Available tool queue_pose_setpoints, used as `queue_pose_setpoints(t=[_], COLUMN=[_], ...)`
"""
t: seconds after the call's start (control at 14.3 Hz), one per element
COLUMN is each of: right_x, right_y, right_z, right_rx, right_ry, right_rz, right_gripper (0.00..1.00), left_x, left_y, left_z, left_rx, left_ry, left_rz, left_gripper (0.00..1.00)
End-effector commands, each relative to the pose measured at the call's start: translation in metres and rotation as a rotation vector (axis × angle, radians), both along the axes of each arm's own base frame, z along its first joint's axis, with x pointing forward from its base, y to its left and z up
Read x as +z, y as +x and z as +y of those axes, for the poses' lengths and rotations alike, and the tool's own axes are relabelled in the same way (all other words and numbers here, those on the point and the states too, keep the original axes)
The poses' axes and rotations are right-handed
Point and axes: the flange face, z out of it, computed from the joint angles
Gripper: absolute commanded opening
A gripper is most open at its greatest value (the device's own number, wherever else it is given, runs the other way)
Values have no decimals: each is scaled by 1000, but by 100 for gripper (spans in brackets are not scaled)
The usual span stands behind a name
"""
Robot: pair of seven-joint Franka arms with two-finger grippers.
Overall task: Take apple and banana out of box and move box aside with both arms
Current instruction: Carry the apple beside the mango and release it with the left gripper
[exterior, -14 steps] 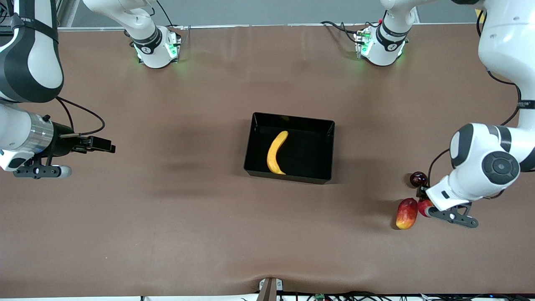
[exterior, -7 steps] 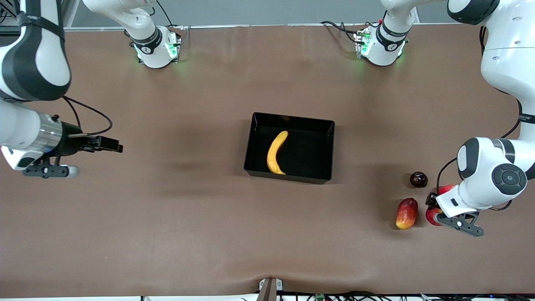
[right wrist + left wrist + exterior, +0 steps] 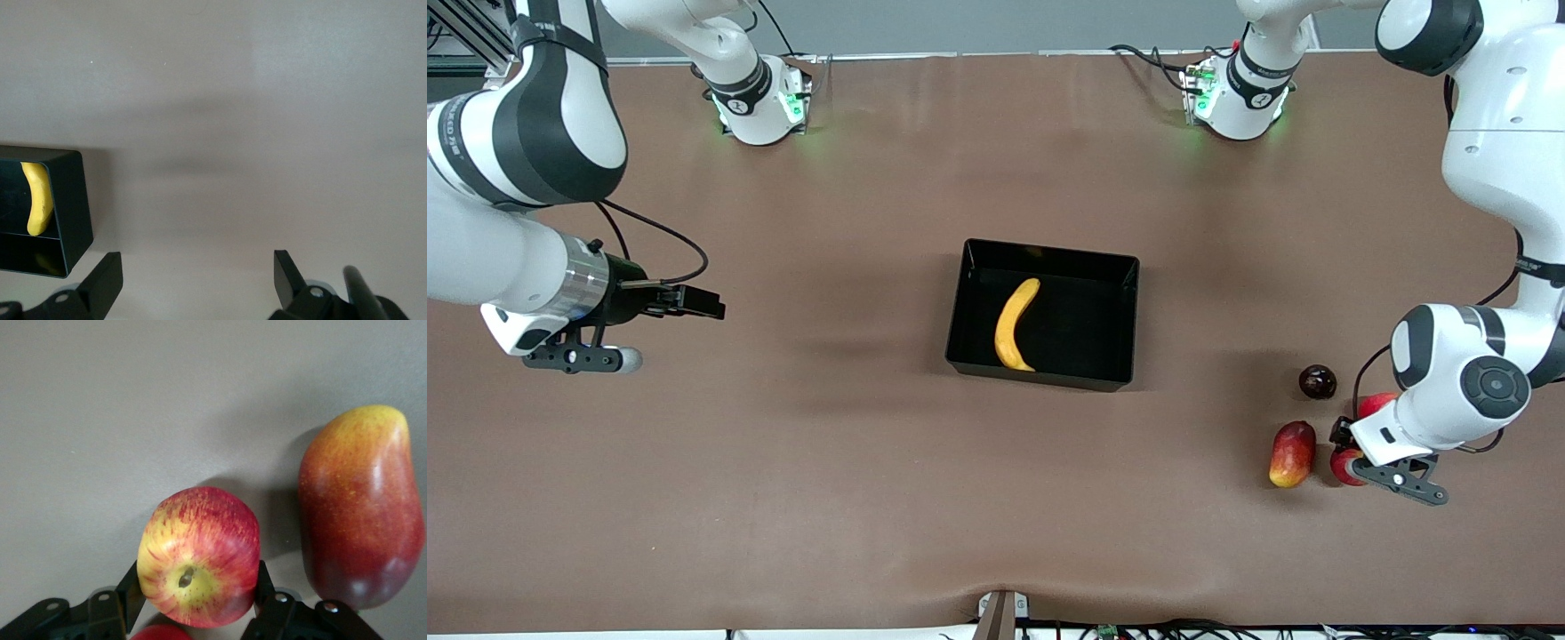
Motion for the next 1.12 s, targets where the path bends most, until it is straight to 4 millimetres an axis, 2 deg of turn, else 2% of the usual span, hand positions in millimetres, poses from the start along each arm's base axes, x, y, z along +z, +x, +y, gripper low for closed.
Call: queue_pose_setpoints(t=[0.0,0.07,0.14,0.21,0.28,0.42,0.63,0.7,0.84,1.05], right_x=[2,2,1,1,1,0,-1,-3,-5,-7], right_y=[0,0,0,-1,-1,-2,-2,-2,-3,-4], right_z=[4,4,7,11,14,23,23,24,26,30], right_rx=[-10,-10,-8,-15,-30,-24,-24,-22,-19,-14], right_ry=[9,9,8,6,1,-2,-3,-3,-4,-5], right_rz=[7,7,9,11,13,16,19,22,26,29], right_gripper=[100,100,100,100,100,100,100,100,100,100], left_x=[-11,-11,-10,-8,-6,5,31,47,74,109], left_y=[5,4,5,5,5,7,9,8,2,-16], left_z=[1,3,4,5,7,6,-3,-7,-36,-98], left_rx=[-22,-20,-13,-9,-10,-10,-12,-14,-16,83], left_ry=[17,17,16,16,16,18,15,20,5,-24], left_rz=[-11,-11,-13,-18,-19,-34,-53,-52,-11,44], left_gripper=[0,7,28,55,100,100,100,100,100,100])
